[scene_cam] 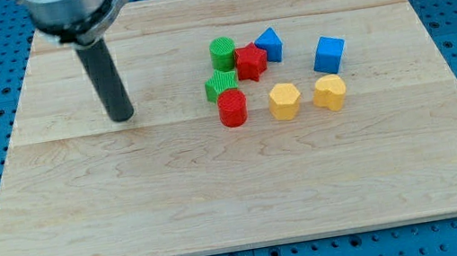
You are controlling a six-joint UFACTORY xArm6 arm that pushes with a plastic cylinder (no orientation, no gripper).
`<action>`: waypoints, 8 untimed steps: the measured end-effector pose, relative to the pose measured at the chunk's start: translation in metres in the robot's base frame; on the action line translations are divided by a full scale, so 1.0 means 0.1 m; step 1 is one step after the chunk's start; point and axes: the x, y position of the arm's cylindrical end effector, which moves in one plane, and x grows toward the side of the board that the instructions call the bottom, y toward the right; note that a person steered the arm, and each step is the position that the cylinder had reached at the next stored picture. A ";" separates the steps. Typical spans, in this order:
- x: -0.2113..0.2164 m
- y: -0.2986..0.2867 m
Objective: Move the green star horizontally to the left of the red circle
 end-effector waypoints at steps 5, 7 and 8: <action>0.43 3.49; -0.36 3.00; -0.36 2.24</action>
